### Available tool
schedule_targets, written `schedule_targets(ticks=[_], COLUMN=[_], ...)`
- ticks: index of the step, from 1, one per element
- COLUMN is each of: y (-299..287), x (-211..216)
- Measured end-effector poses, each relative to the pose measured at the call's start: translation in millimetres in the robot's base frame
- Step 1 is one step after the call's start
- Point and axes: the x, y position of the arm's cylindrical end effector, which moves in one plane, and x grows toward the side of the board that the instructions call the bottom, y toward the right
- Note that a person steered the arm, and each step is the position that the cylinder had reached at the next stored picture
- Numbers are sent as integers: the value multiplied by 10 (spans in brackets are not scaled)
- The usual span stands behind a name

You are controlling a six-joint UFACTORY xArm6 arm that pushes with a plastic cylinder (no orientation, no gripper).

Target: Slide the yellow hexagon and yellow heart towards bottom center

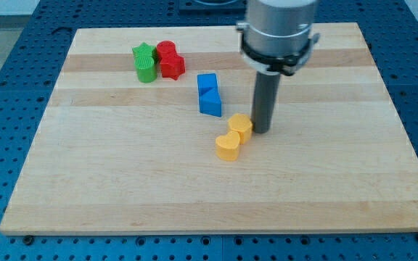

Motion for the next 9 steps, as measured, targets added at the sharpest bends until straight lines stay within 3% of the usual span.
schedule_targets(ticks=[2, 4, 7, 9], y=[563, 175, -673, -257], x=[-177, -272, 659, 343])
